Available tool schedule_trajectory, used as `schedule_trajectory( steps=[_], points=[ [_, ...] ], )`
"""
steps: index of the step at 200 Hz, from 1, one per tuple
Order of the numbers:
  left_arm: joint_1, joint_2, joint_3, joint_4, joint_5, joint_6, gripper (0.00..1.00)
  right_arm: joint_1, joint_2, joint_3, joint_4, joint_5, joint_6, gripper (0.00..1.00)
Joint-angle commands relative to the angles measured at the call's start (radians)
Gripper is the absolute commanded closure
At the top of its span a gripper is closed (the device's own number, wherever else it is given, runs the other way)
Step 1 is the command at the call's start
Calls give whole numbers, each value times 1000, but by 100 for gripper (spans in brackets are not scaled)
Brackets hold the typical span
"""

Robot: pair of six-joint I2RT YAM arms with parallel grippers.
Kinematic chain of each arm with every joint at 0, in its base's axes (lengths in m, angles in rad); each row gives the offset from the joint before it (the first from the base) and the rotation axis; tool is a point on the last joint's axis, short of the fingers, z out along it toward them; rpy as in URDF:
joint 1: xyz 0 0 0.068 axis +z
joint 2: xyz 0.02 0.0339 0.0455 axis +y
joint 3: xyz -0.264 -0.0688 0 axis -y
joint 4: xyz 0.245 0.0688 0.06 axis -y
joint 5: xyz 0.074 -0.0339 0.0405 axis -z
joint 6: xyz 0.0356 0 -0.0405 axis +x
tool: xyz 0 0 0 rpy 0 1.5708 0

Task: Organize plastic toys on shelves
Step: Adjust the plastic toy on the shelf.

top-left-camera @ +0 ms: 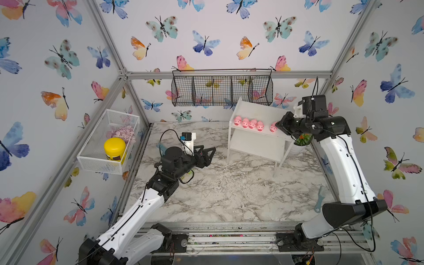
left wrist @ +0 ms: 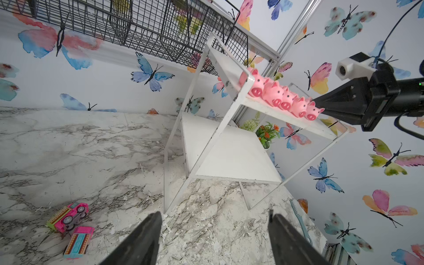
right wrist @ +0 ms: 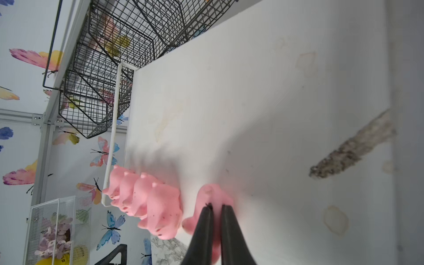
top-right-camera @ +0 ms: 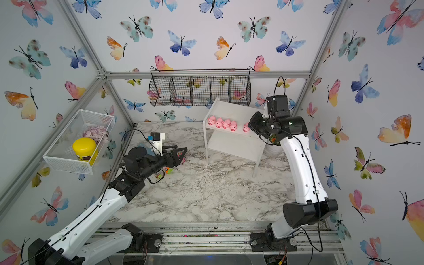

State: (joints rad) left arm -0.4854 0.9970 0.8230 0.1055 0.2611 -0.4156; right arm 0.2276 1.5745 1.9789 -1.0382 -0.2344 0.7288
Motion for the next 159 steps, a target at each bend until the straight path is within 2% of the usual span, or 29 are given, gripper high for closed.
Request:
schedule_trajectory(
  steps=[1,44,159],
  points=[
    [7,-9,33,-3,13,18,22,-2,17,43,-73,-38,-83,90],
    [7,-5,38,0,18,19,22,-1,36,41,-78,-124,-106,90],
    [9,-9,37,-5,13,23,22,-2,65,18,-42,-249,-104,86]
  ],
)
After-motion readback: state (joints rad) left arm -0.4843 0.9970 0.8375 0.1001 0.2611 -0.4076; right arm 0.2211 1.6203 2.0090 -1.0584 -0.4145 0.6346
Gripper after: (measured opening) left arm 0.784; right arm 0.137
